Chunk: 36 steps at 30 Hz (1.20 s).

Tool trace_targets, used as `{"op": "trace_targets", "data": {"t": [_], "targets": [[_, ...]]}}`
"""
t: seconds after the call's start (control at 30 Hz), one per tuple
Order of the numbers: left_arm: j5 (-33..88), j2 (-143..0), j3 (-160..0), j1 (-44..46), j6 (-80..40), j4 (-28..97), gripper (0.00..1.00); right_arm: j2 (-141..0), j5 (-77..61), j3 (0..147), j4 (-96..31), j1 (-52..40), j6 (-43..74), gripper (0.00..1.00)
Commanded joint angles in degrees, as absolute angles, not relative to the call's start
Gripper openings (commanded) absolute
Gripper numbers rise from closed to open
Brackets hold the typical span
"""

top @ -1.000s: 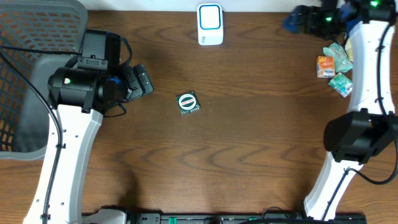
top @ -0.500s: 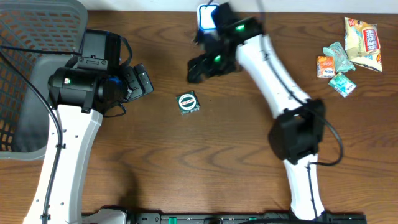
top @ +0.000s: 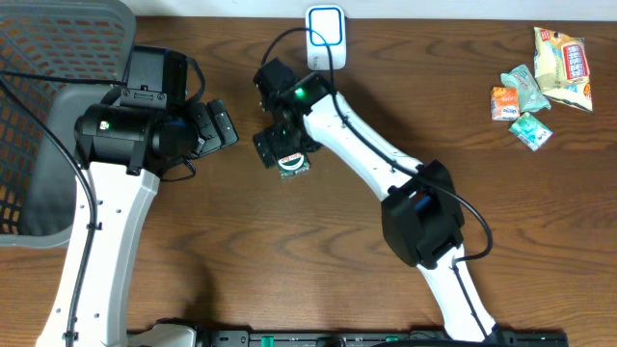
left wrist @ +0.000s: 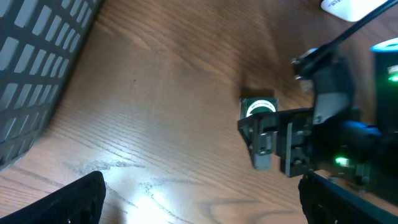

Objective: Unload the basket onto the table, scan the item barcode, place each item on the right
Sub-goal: 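Move the right gripper left and grasp the green Zam-Buk tin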

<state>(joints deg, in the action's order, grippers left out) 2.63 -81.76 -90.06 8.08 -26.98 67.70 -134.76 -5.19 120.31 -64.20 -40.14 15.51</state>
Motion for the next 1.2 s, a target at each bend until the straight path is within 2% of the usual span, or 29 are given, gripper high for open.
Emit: {"op": "trace_targets", "data": {"t": [0.0,0.33,0.6,0.77,0.9,1.07,1.17], "targets": [[2.09,-81.49,-90.61,7.94,-26.63,67.92,0.98,-135.02,-3.20,118.10,-62.74,-40.75,16.71,0.99],[2.09,-81.49,-90.61,7.94,-26.63,67.92,0.98,-135.02,-3.36,115.33,-57.74,-39.86,16.71,0.98],[2.09,-81.49,-90.61,7.94,-26.63,67.92,0.98,-135.02,-1.65,109.54,-51.13,-39.79,16.71,0.86],[2.07,-81.49,-90.61,7.94,-26.63,67.92,0.98,-135.02,-1.61,108.36,-49.82,-40.29,16.69,0.87],[2.07,-81.49,-90.61,7.94,-26.63,67.92,0.98,-135.02,-1.10,107.02,-48.86,-40.49,16.69,0.81],[2.07,-81.49,-90.61,7.94,-26.63,67.92,0.97,-135.02,2.28,106.10,-48.01,-40.49,16.69,0.80],[2.09,-81.49,-90.61,7.94,-26.63,67.92,0.98,-135.02,2.26,106.10,-48.05,-40.58,16.69,0.75]]}}
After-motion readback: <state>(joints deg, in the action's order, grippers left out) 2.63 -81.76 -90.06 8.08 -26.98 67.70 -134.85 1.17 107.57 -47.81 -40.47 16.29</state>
